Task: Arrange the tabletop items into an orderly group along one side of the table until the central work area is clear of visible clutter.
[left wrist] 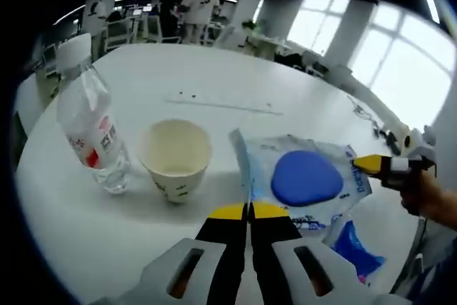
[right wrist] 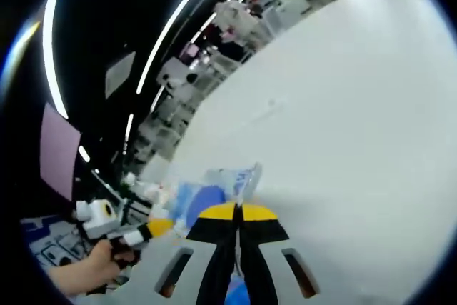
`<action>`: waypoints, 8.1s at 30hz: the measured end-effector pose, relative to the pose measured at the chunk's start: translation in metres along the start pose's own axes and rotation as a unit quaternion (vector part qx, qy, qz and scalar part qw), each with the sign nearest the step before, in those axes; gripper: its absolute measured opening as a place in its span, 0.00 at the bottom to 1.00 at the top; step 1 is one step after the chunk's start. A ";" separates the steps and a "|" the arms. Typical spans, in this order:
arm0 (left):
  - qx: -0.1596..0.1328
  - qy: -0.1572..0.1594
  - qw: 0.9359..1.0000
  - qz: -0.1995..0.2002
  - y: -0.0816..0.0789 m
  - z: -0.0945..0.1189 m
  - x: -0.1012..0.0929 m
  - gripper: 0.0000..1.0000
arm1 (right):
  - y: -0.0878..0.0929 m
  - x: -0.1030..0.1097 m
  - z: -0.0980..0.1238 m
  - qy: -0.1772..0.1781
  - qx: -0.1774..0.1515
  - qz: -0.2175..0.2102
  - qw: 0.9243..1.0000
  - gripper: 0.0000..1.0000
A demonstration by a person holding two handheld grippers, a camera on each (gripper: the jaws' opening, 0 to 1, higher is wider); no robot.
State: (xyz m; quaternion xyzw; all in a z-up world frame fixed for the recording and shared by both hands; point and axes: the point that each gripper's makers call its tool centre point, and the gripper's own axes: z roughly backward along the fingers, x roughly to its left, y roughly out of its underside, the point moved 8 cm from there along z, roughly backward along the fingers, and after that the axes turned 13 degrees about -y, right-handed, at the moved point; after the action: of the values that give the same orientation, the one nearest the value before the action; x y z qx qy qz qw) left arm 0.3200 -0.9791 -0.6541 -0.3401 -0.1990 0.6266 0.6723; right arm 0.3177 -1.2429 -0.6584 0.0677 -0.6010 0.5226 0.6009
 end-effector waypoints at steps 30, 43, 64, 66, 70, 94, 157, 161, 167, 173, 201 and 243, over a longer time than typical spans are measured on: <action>0.019 -0.013 0.999 0.024 0.006 -0.023 0.015 0.00 | 0.001 -0.019 -0.028 0.019 0.041 0.037 0.998 0.00; 0.024 -0.029 0.999 0.010 0.011 -0.031 0.015 0.00 | 0.003 -0.025 -0.035 0.017 0.045 0.049 0.998 0.00; 0.013 -0.049 0.998 0.045 0.023 -0.040 0.018 0.00 | 0.007 -0.042 -0.038 0.022 0.054 0.031 0.998 0.00; 0.013 -0.051 0.998 0.046 0.023 -0.041 0.018 0.00 | 0.007 -0.045 -0.038 0.024 0.056 0.025 0.998 0.00; 0.012 -0.053 0.997 0.051 0.023 -0.042 0.018 0.00 | 0.010 -0.049 -0.039 0.031 0.064 0.028 0.997 0.00; 0.004 -0.087 0.995 0.043 0.027 -0.041 0.014 0.04 | 0.009 -0.048 -0.040 0.045 0.059 0.056 0.996 0.01; -0.068 -0.071 0.990 0.100 0.026 0.033 0.021 0.85 | 0.003 0.024 -0.002 -0.004 -0.012 0.162 0.987 0.72; -0.061 -0.057 0.993 0.085 0.027 0.035 0.022 0.84 | 0.008 0.034 0.007 0.006 -0.024 0.164 0.986 0.71; -0.055 -0.033 0.995 0.072 0.027 0.042 0.020 0.81 | 0.021 0.045 0.024 0.024 -0.036 0.159 0.986 0.71; -0.052 -0.009 0.997 0.050 0.023 0.042 0.021 0.80 | 0.032 0.053 0.037 0.041 -0.063 0.145 0.987 0.70; -0.008 0.111 0.991 -0.080 0.026 0.026 -0.027 0.69 | 0.095 0.059 0.097 0.121 -0.152 0.073 0.978 0.69; 0.069 0.241 0.948 -0.195 0.047 -0.002 -0.071 0.44 | 0.178 0.050 0.092 0.167 -0.133 -0.067 0.975 0.61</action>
State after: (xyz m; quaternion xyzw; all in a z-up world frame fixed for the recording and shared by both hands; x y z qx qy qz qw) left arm 0.2784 -1.0502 -0.6779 -0.3885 -0.0501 0.3952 0.8309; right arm 0.1183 -1.2013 -0.6915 -0.0606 -0.5499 0.4004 0.7305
